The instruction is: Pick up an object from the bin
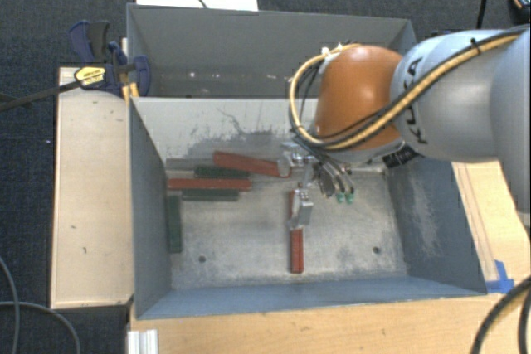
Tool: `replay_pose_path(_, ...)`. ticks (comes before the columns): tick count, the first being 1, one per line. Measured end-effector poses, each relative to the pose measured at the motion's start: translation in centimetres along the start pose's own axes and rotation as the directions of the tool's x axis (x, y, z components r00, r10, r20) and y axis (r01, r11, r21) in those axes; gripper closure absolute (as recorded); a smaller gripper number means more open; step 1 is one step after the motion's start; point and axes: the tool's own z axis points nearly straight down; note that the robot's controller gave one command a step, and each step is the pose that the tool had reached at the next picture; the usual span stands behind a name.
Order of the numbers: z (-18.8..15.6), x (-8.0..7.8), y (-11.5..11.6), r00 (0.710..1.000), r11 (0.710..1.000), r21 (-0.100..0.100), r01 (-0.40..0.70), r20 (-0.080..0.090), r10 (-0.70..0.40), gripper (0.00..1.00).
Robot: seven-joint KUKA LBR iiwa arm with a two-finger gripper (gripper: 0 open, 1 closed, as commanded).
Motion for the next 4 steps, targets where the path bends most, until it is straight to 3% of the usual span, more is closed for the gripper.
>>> replay_pose_path(1,6.03,6.48,-3.49,0.864,0.864,-0.007,0.504,-0.007,-0.504,0.0)
replay_pose_path(2,5.72,6.17,-3.35,0.867,0.867,-0.005,0.499,0.001,-0.499,1.0)
replay_pose_path(3,5.91,6.36,-3.38,0.868,0.868,-0.007,0.496,-0.004,-0.496,0.0)
replay_pose_path(4,5.91,6.37,-3.39,0.871,0.871,-0.007,0.492,-0.005,-0.492,1.0)
